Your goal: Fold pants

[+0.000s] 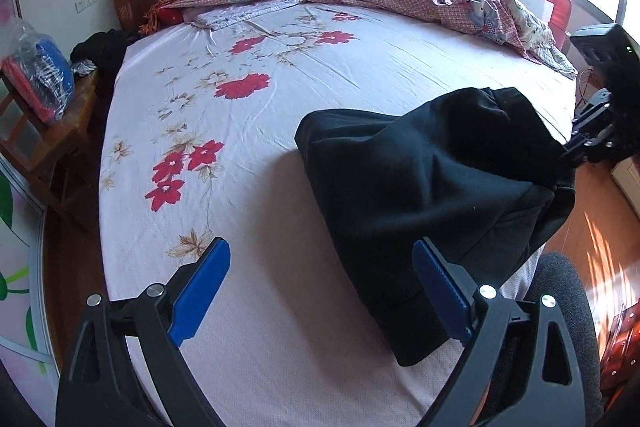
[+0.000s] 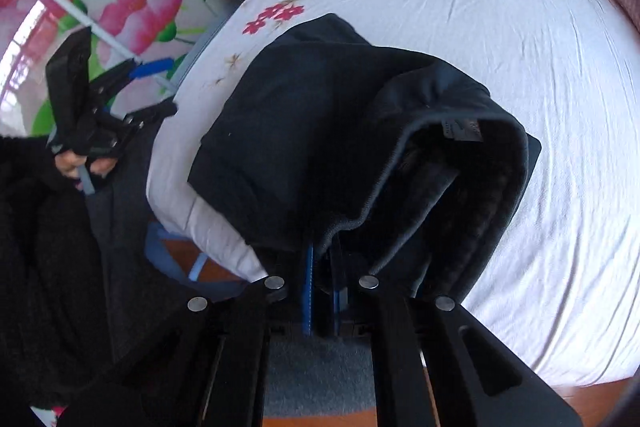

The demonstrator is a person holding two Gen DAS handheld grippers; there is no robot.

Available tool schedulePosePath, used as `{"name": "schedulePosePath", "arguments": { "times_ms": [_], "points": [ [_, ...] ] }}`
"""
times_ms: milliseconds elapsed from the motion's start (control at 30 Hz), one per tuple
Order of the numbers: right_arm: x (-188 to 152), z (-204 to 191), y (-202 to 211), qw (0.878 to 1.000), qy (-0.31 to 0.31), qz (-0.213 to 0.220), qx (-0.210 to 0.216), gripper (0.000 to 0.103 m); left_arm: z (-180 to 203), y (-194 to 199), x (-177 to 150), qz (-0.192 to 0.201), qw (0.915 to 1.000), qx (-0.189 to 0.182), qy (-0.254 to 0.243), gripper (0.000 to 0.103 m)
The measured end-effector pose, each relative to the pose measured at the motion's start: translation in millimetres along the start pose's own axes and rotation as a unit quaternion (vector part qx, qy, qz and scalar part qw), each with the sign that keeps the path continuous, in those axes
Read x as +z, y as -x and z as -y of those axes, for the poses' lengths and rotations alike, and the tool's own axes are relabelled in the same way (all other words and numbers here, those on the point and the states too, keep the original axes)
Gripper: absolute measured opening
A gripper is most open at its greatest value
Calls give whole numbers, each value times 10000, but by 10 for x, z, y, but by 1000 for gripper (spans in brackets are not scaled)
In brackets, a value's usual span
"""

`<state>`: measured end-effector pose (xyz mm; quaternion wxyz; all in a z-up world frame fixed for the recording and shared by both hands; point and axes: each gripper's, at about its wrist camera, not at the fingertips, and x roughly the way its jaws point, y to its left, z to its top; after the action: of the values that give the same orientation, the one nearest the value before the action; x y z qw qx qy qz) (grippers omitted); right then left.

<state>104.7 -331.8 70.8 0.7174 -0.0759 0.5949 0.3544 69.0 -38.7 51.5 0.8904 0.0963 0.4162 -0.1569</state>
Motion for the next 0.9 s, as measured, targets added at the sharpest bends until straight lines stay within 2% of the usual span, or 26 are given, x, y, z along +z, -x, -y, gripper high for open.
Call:
{"name": "schedulePosePath", "arguments": {
  "times_ms": [133,267,333,367,433,467,500,533,567,600,667,733,767,800,833,900],
  "points": [
    [-321,120,158,9986,-236,-318,-364,6,-35,26,134,116,9999,29,-117,96],
    [-560,249,7,9965,-585,-351,-485,6,35,-17,270,276,9978,-394,-464,98],
    [-656,330,-194,9951,-853,-302,-407,6,228,-117,310,319,9903,-993,-922,98],
    [-697,360,-323,9936,-958,-259,-542,6,373,-191,297,272,9847,-1249,-1181,98],
    [-800,468,-444,9889,-1448,-37,-329,7,697,-378,200,22,9736,-1575,-1650,98],
    [-876,524,-398,9848,-1722,157,-180,7,888,-499,94,-222,9655,-1723,-1941,98],
    [-950,586,-308,9784,-2037,347,5,7,1040,-600,-24,-430,9582,-1751,-2220,98],
    [-1029,638,-187,9710,-2314,570,206,10,1179,-671,-169,-387,9550,-1457,-2552,99],
    [-1107,679,-30,9634,-2551,813,158,28,1277,-691,-298,-219,9511,-1204,-2835,99],
    [-1182,746,143,9522,-2860,1071,-30,44,1314,-676,-358,-90,9488,-1161,-2936,99],
    [-1244,905,419,9210,-3534,1638,-38,45,1304,-665,-342,-80,9532,-1233,-2758,99],
    [-1126,1021,539,8994,-3910,1949,-106,45,1317,-646,-301,-131,9567,-1281,-2610,99],
    [-1045,1086,541,8883,-4097,2077,29,49,1346,-634,-309,-115,9558,-1246,-2660,99],
    [-961,1156,486,8805,-4222,2129,338,60,1385,-624,-327,-90,9544,-1166,-2745,99],
    [-866,1206,396,8720,-4416,2073,413,63,1408,-610,-338,-64,9537,-1127,-2788,100],
    [-695,1264,179,8658,-4566,1896,768,63,1432,-590,-340,-60,9543,-1112,-2774,100]
  ]
}}
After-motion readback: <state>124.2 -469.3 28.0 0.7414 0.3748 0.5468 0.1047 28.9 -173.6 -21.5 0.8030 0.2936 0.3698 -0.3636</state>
